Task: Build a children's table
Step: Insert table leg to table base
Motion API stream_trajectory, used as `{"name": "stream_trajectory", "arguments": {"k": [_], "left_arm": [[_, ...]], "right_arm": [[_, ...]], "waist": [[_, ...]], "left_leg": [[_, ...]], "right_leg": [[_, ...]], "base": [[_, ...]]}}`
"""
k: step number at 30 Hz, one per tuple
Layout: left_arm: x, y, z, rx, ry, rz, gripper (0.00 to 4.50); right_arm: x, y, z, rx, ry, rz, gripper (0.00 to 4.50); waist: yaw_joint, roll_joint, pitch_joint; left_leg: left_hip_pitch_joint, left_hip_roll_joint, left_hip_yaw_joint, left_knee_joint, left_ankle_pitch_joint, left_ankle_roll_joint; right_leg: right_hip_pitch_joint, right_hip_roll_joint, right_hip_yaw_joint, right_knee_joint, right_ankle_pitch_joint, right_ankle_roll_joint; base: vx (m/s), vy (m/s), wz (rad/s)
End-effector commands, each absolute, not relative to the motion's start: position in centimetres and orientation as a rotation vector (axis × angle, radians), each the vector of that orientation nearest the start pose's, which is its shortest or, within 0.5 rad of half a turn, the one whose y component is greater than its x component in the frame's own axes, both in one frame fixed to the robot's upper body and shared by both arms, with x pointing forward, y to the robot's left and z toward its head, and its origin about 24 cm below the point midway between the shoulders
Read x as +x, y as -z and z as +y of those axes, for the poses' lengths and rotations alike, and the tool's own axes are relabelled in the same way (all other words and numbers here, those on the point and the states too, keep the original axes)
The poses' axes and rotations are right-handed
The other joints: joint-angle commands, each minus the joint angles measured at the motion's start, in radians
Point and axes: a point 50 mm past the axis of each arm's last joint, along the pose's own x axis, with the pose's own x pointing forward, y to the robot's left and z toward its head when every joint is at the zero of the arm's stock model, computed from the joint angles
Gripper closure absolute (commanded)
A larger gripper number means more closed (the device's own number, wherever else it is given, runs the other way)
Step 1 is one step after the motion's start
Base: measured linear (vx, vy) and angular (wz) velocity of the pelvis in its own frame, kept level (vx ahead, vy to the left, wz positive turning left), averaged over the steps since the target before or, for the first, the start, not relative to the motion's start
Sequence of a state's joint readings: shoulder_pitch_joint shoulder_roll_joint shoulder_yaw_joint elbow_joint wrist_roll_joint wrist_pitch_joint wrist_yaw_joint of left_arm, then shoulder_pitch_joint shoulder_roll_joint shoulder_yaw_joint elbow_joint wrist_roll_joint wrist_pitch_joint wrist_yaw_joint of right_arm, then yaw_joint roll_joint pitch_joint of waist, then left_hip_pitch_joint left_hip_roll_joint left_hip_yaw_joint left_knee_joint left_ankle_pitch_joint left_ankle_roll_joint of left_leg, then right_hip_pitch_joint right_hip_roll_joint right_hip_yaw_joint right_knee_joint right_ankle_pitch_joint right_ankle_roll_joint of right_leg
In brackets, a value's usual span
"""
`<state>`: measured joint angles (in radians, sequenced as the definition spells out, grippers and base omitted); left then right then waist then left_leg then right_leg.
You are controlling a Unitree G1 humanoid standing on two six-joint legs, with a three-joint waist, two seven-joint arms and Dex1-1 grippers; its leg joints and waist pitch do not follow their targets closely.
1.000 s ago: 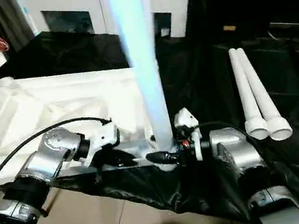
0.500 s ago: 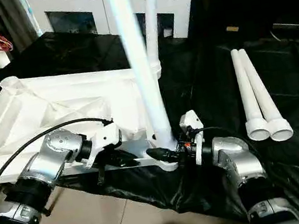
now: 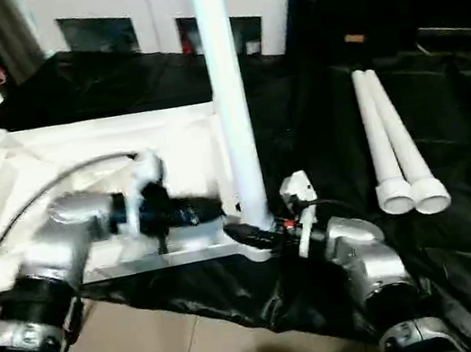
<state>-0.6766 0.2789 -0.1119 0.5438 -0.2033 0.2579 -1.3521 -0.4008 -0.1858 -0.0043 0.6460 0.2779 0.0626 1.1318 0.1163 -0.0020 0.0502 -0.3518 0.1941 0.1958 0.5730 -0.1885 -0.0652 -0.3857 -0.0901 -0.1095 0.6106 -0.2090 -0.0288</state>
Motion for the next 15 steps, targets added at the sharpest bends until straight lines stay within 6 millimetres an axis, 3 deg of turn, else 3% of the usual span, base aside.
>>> {"name": "stream_trajectory", "arguments": {"k": [1, 8, 15], "left_arm": [[33.0, -10.4, 11.3, -0.052, 1.426, 0.187, 3.14], [33.6, -11.8, 9.1, -0.222, 1.4, 0.1, 2.71], [33.8, -12.2, 7.1, -0.283, 1.435, 0.09, 2.15]], "right_arm": [[28.9, -0.8, -13.0, 0.256, -1.113, 0.283, 1.68], [29.0, -0.9, -13.0, 0.25, -1.123, 0.282, 1.68], [29.1, -1.0, -12.9, 0.243, -1.138, 0.282, 1.69]], "waist": [[0.006, -0.003, -0.057], [0.005, -0.01, -0.056], [0.005, -0.01, -0.057]], "left_leg": [[-0.001, 0.052, -0.02, -0.062, -0.142, 0.067], [-0.004, 0.05, -0.019, -0.06, -0.131, 0.078], [-0.004, 0.048, -0.019, -0.056, -0.12, 0.09]], "right_leg": [[0.049, -0.081, 0.063, -0.073, -0.149, -0.235], [0.052, -0.081, 0.063, -0.075, -0.159, -0.227], [0.053, -0.078, 0.062, -0.075, -0.142, -0.227]], "base": [[0.0, 0.0, 0.0], [0.0, 0.0, 0.0], [0.0, 0.0, 0.0]]}}
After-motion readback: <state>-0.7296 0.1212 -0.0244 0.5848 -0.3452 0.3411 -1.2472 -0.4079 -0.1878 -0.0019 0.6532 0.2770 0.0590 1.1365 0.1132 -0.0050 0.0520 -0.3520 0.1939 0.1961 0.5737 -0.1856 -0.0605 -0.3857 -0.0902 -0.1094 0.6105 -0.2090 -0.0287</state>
